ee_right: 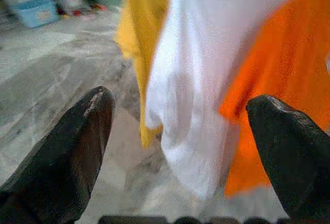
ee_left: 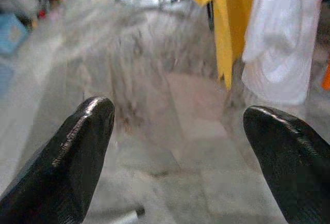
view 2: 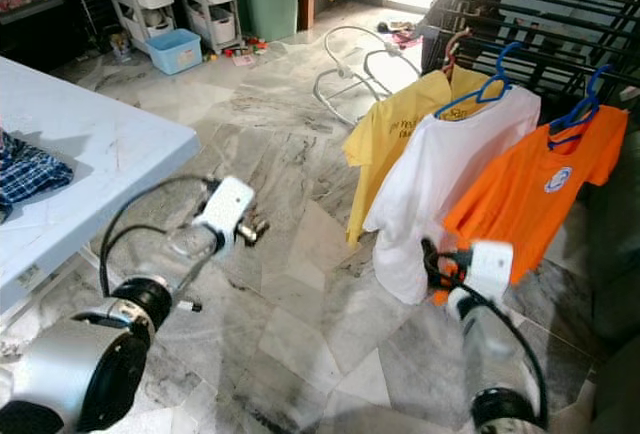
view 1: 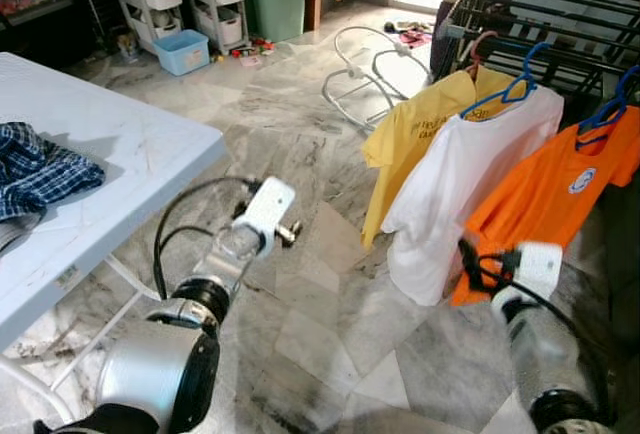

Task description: Hang hanger

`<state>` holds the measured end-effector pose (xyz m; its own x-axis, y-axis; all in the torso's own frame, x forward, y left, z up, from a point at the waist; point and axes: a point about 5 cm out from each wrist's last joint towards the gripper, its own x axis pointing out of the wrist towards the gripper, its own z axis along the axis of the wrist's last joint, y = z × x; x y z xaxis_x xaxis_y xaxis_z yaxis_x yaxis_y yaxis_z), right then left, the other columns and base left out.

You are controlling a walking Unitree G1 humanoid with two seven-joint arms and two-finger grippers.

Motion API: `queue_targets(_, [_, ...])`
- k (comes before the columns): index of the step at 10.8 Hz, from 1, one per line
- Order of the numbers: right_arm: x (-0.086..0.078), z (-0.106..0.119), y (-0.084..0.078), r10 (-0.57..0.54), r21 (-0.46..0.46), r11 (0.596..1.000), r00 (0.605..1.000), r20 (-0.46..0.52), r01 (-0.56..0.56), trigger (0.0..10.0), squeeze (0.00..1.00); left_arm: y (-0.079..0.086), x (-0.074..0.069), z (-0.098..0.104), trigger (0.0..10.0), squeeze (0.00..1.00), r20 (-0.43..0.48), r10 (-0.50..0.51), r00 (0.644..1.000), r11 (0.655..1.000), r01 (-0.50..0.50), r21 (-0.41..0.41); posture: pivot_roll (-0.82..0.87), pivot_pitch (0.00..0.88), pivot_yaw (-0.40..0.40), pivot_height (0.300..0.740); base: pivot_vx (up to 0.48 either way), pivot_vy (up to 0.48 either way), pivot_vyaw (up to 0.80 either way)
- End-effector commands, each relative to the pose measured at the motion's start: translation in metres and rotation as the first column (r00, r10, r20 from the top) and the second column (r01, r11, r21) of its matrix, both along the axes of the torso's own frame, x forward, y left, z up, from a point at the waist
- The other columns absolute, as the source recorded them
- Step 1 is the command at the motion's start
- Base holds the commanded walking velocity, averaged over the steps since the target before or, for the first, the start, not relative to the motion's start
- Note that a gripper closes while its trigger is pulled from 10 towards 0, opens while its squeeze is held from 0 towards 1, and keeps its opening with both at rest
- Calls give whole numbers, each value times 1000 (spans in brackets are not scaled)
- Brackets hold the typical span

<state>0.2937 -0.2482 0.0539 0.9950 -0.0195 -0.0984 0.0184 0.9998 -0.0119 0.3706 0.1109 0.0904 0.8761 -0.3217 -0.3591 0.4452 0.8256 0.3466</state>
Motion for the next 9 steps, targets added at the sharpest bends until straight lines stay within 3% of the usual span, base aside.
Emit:
queue_targets(1, [-2, 6, 4, 78, -60, 995, 997, 10, -77, 10000, 0, -12, 6, 20, 10000, 0, 114, -75, 991, 996, 79, -29, -47, 0, -17, 740, 0, 0, 0])
queue_targets(2, [-6, 12, 2, 92, -128, 988, 995, 33, -88, 10000, 0, -20, 7, 32, 10000, 0, 181, -95, 979, 989, 113, -92, -48, 0, -13, 740, 0, 0, 0])
queue_targets(3, [-7, 13, 1, 93, -135, 987, 995, 39, -87, 10000, 0, -21, 7, 34, 10000, 0, 196, -98, 976, 988, 118, -95, -48, 0, -13, 740, 0, 0, 0])
queue_targets(5, [-18, 31, 7, 35, -77, 997, 991, 131, -25, 10000, 0, -19, 2, 37, 10000, 0, 264, -46, 963, 972, 104, -209, -56, 0, -4, 740, 0, 0, 0])
queue_targets(6, [-22, 36, 10, -1, -76, 997, 987, 161, 13, 10000, 0, -17, -1, 36, 10000, 0, 292, -22, 956, 970, 91, -224, -51, 0, -5, 740, 0, 0, 0])
queue_targets(7, [-41, 46, 18, -83, -70, 992, 969, 233, 102, 10000, 0, -9, -10, 38, 10000, 0, 377, 58, 924, 958, 55, -282, -44, 0, -11, 740, 0, 0, 0])
queue_targets(9, [-60, 49, 25, -125, -51, 988, 956, 266, 144, 10000, 0, 4, -15, 35, 10000, 0, 372, 160, 914, 943, -30, -331, -33, 0, -15, 740, 0, 0, 0])
